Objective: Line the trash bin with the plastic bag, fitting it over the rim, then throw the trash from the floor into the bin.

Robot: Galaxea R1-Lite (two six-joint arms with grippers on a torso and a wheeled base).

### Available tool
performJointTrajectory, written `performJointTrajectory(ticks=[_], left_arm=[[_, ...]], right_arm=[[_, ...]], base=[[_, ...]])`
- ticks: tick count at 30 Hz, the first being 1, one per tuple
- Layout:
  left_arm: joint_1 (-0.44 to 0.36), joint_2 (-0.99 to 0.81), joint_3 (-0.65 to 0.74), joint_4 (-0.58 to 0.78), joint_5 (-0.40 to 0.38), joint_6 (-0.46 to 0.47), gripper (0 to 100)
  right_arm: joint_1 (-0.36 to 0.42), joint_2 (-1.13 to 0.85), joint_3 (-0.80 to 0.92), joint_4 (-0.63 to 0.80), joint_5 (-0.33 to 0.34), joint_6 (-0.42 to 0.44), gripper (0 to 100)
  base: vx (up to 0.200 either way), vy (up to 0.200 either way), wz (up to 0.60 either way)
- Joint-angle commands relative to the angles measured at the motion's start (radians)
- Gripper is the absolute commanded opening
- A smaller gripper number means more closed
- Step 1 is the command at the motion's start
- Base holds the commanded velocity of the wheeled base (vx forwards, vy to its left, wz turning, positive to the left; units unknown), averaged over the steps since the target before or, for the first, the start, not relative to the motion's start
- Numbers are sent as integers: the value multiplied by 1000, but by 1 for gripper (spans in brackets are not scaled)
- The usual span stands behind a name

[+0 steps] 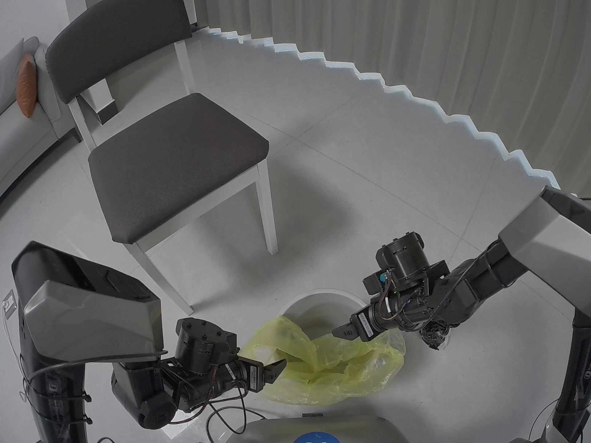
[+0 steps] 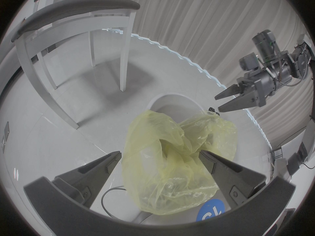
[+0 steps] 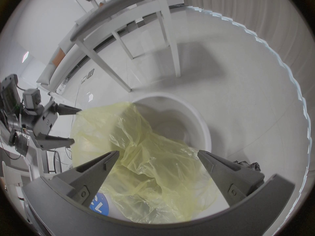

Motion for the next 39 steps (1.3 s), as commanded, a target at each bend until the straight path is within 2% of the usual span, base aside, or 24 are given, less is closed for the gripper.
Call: performJointTrajectory(ticks=[1, 10, 24, 29, 30, 39], left_arm=[[4, -4, 49, -36, 2, 0, 100], [6, -11, 64, -75, 3, 2, 100], [21, -11, 66, -82, 3, 0, 100], [27, -8, 66, -82, 2, 2, 100], [27, -8, 66, -82, 2, 0, 100], [30, -10, 66, -82, 3, 2, 100]], right_arm=[[15, 84, -45, 3, 2, -22, 100], [17, 109, -52, 32, 1, -88, 100], [17, 114, -52, 37, 1, -138, 100], [9, 115, -46, 44, 1, -194, 100], [9, 115, -48, 49, 2, -198, 0], [9, 107, -55, 66, -1, -192, 0]], base=[[0, 0, 0], [0, 0, 0], [0, 0, 0], [0, 0, 0], [0, 0, 0], [0, 0, 0]])
